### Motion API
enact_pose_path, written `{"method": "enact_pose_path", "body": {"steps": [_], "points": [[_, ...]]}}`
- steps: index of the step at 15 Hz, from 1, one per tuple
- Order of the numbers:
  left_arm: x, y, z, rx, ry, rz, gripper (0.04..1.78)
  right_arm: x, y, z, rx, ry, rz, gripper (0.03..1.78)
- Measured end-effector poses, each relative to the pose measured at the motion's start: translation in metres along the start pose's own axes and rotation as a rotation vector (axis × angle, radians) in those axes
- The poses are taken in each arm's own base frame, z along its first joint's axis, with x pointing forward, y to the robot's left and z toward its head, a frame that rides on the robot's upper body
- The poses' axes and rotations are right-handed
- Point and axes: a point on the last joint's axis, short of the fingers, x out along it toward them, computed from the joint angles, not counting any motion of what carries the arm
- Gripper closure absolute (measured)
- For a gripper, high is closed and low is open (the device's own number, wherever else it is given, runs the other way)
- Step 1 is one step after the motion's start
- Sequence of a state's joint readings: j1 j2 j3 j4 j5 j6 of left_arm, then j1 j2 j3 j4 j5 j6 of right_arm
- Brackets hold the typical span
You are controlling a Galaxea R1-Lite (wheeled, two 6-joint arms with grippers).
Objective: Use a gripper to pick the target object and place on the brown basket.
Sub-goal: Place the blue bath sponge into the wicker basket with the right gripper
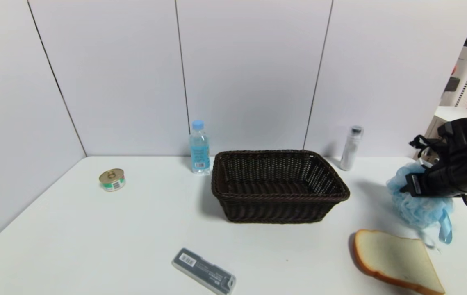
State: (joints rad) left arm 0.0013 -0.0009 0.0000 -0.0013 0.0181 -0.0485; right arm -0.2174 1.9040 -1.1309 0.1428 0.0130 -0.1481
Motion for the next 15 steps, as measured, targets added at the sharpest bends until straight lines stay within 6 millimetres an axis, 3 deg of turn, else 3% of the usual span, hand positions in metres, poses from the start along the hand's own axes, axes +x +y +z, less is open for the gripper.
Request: {"method": "enact_pose_path", "body": {"steps": [4,6,9,12,15], "points": [[0.0,0.0,0.0,0.0,0.0,0.0,0.13,-0.063,0.021,0.034,-0.049,-0.234,0.038,1.12],[0.0,0.0,0.0,0.0,0.0,0.0,0.13,-0.106,0.045,0.054,-0.099,-0.392,0.126,1.14],[0.0,0.0,0.0,0.0,-0.001,0.0,0.13,-0.157,0.092,0.069,-0.171,-0.552,0.3,1.14],[0.0,0.0,0.0,0.0,0.0,0.0,0.13,-0.181,0.142,0.067,-0.255,-0.604,0.458,1.15],[0.0,0.0,0.0,0.0,0.0,0.0,0.13,-0.178,0.184,0.057,-0.337,-0.569,0.562,1.15]]}}
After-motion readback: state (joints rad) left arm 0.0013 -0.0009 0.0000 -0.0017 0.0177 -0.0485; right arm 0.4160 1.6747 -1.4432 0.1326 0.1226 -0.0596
